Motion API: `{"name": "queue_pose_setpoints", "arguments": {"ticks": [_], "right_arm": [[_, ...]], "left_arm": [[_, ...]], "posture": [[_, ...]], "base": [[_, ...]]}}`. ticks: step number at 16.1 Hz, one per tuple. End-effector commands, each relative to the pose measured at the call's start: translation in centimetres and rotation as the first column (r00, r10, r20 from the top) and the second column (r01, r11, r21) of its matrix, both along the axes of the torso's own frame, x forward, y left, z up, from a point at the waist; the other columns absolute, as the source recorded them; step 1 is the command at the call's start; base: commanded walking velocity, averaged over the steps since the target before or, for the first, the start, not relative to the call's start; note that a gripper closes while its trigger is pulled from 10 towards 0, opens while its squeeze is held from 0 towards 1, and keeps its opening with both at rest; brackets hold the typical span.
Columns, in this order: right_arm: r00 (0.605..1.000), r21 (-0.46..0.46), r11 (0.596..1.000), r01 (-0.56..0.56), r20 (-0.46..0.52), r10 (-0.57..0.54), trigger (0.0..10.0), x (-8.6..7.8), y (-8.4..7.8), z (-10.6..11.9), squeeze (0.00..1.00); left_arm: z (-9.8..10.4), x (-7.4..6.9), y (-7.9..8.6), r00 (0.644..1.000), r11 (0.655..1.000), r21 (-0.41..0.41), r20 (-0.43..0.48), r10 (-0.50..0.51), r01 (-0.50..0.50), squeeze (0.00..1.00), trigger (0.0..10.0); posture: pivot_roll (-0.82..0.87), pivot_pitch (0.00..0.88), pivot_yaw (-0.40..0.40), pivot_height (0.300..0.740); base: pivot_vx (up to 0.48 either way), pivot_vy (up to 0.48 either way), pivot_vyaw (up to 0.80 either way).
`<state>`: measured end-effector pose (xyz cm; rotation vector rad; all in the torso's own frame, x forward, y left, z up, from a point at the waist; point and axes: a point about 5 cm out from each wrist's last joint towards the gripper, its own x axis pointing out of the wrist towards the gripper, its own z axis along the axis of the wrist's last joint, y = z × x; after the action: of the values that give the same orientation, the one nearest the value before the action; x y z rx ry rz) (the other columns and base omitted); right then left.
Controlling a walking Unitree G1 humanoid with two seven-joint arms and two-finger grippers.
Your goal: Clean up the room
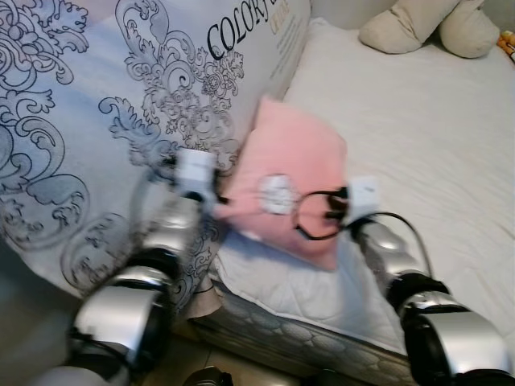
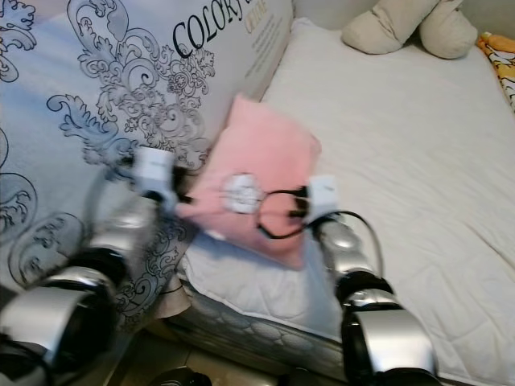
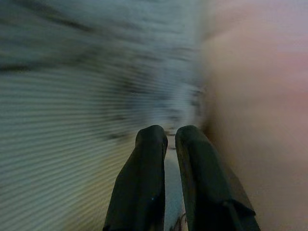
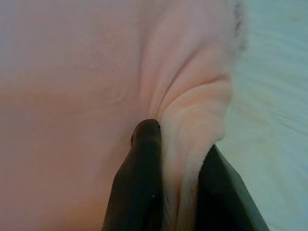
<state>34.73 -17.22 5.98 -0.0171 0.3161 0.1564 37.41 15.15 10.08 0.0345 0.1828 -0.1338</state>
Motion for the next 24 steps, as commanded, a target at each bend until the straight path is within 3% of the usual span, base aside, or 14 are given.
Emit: {"name": "queue_pose_setpoints", "arguments": {"ticks": [1,3,7,10,12,14,16,18,19,20,21,24], "right_arm": [[1.000,0.012,1.000,0.027,0.011,-0.027,10.0,0.1,0.0,0.1,1.00],[0.999,0.019,0.999,0.027,0.040,-0.028,10.0,0.0,0.2,0.2,1.00],[0.995,0.027,1.000,0.013,0.100,-0.016,10.0,0.3,1.1,1.0,1.00],[0.957,0.084,0.995,0.052,0.280,-0.074,10.0,1.6,2.1,4.4,1.00],[0.908,0.134,0.988,0.081,0.400,-0.128,10.0,2.0,2.9,6.9,1.00],[0.904,0.188,0.976,0.109,0.390,-0.176,10.0,1.9,3.0,7.0,1.00],[0.913,0.302,0.944,0.135,0.332,-0.237,10.0,1.0,4.0,6.2,1.00],[0.936,0.266,0.957,0.118,0.293,-0.197,10.0,-0.1,5.0,4.7,1.00],[0.932,0.221,0.965,0.141,0.300,-0.205,10.0,-0.5,4.6,4.5,1.00],[0.909,0.137,0.972,0.192,0.348,-0.229,10.0,-1.1,3.4,4.9,0.00],[0.861,0.047,0.956,0.288,0.424,-0.280,10.0,-2.2,1.1,5.7,0.00],[0.808,-0.031,0.918,0.395,0.487,-0.332,10.0,-3.4,-1.7,6.4,0.00]], "left_arm": [[0.0,0.0,-0.8,1.000,1.000,0.015,0.004,-0.017,0.016,1.00,10.0],[1.0,0.4,-0.7,0.998,0.997,0.071,0.058,-0.003,-0.001,1.00,10.0],[1.9,0.6,-0.1,0.993,0.996,0.085,0.114,0.018,-0.028,1.00,10.0],[3.5,1.1,0.1,0.982,0.992,0.124,0.190,-0.008,-0.016,1.00,10.0],[5.4,1.6,-0.1,0.962,0.990,0.141,0.270,-0.037,-0.001,1.00,10.0],[6.1,1.7,-0.4,0.953,0.990,0.142,0.299,-0.053,0.010,1.00,10.0],[6.8,1.5,-1.3,0.930,0.983,0.178,0.350,-0.115,0.055,1.00,10.0],[6.5,1.3,-1.8,0.929,0.981,0.172,0.341,-0.140,0.085,1.00,10.0],[6.2,1.3,-2.1,0.939,0.986,0.125,0.315,-0.141,0.107,1.00,10.0],[5.8,1.1,-2.3,0.950,0.992,0.041,0.284,-0.127,0.120,0.00,10.0],[6.0,0.5,-2.1,0.943,0.992,-0.031,0.314,-0.108,0.124,0.00,10.0],[7.1,-0.4,-1.9,0.917,0.989,-0.090,0.392,-0.074,0.118,0.00,10.0]], "posture": [[-0.06,0.092,0.046,0.740],[-0.06,0.079,0.049,0.740],[-0.06,0.050,0.044,0.740],[-0.05,0.023,0.040,0.740],[-0.05,0.000,0.045,0.740],[-0.06,0.000,0.048,0.740],[-0.06,0.000,0.052,0.740],[-0.06,0.000,0.056,0.740],[-0.07,0.000,0.059,0.740],[-0.07,0.000,0.062,0.740],[-0.08,0.000,0.063,0.740],[-0.07,0.000,0.058,0.740]], "base": [[0.000,0.000,0.00],[0.000,0.000,0.00],[0.000,0.000,0.00],[0.000,0.000,0.00],[0.000,0.000,0.00],[0.000,0.000,0.00],[0.000,0.000,0.00],[0.000,0.000,0.00],[0.000,0.000,0.00],[0.000,0.000,0.00],[0.000,0.000,0.00],[0.000,0.000,0.00]]}}
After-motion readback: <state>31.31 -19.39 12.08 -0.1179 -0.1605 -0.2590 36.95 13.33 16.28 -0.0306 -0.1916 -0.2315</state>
